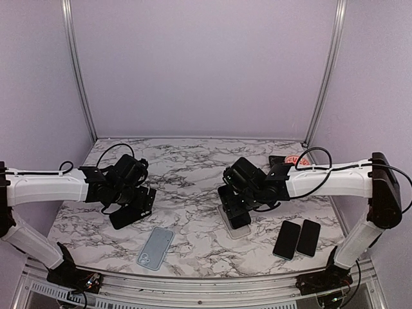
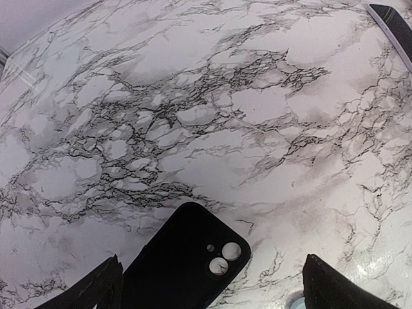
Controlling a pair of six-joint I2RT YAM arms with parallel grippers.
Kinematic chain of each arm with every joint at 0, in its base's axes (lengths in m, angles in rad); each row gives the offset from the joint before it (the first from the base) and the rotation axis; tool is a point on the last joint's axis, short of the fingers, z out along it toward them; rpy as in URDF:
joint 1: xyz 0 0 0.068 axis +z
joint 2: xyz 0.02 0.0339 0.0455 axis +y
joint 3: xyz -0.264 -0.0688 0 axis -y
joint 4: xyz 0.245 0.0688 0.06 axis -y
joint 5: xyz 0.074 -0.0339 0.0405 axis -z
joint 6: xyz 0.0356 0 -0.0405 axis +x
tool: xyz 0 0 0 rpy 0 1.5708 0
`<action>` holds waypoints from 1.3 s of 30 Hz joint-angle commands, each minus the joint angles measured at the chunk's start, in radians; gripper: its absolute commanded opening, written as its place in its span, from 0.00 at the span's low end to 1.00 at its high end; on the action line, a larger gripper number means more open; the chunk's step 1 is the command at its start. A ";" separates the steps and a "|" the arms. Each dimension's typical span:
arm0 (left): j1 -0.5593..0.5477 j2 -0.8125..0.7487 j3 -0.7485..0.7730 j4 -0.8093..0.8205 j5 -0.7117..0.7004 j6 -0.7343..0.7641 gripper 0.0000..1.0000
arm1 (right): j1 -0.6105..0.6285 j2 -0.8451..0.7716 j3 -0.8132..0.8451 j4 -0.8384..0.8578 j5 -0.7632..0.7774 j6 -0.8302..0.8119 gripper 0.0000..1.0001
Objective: Put the phone into the phone case
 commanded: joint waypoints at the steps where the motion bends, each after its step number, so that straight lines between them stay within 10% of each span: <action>1: 0.000 0.025 0.029 0.019 0.026 0.001 0.98 | 0.000 -0.018 -0.042 0.128 0.092 0.096 0.30; 39: 0.000 0.164 0.097 0.042 0.065 0.045 0.98 | 0.000 0.134 -0.073 -0.036 -0.081 0.057 0.33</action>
